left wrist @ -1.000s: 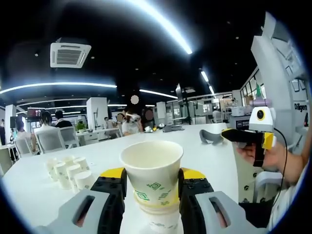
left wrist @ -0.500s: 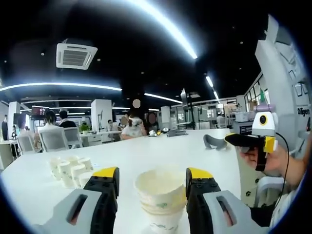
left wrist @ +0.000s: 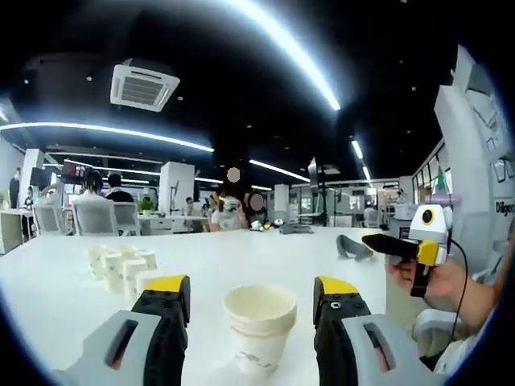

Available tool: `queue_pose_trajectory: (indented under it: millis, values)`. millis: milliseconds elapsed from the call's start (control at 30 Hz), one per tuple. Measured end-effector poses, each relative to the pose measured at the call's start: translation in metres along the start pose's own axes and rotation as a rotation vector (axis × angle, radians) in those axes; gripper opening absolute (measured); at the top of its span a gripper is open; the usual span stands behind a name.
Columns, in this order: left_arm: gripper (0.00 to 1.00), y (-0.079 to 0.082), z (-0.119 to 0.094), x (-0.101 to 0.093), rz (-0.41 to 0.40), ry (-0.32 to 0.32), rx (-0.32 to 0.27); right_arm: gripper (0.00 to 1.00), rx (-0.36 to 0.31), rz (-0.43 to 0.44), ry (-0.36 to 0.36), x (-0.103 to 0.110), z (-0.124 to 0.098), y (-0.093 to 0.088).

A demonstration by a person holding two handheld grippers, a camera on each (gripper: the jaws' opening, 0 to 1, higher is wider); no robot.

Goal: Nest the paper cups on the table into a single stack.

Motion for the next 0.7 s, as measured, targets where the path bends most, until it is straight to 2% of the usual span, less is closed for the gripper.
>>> queue_pose_trajectory:
  millis: [100, 233, 500, 700]
  values:
    - [0.66, -0.003, -0.01, -0.005, 0.032, 0.016, 0.017, 0.56, -0.005, -0.003, -0.006, -0.007, -0.004, 0.001]
    - [0.66, -0.004, -0.023, -0.011, 0.037, 0.015, 0.017, 0.56, -0.006, 0.008, -0.012, -0.02, -0.001, -0.001]
    - [0.65, -0.005, -0.046, -0.018, 0.03, 0.015, 0.01, 0.56, -0.002, 0.025, 0.017, -0.056, 0.034, -0.007]
    - [0.62, -0.007, -0.057, -0.021, 0.028, 0.004, -0.001, 0.56, 0.015, 0.021, -0.007, -0.091, 0.058, -0.014]
Point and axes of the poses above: the point that each gripper's makers call its tool centre point, and the gripper's own axes: z roughly forward along the fingers, x roughly to its left, y roughly out of its top, the point moved 1 cm from there along -z, roughly backward along the fingers, and after that the axes turned 6 degrees about -z, right-handed, at the moved point
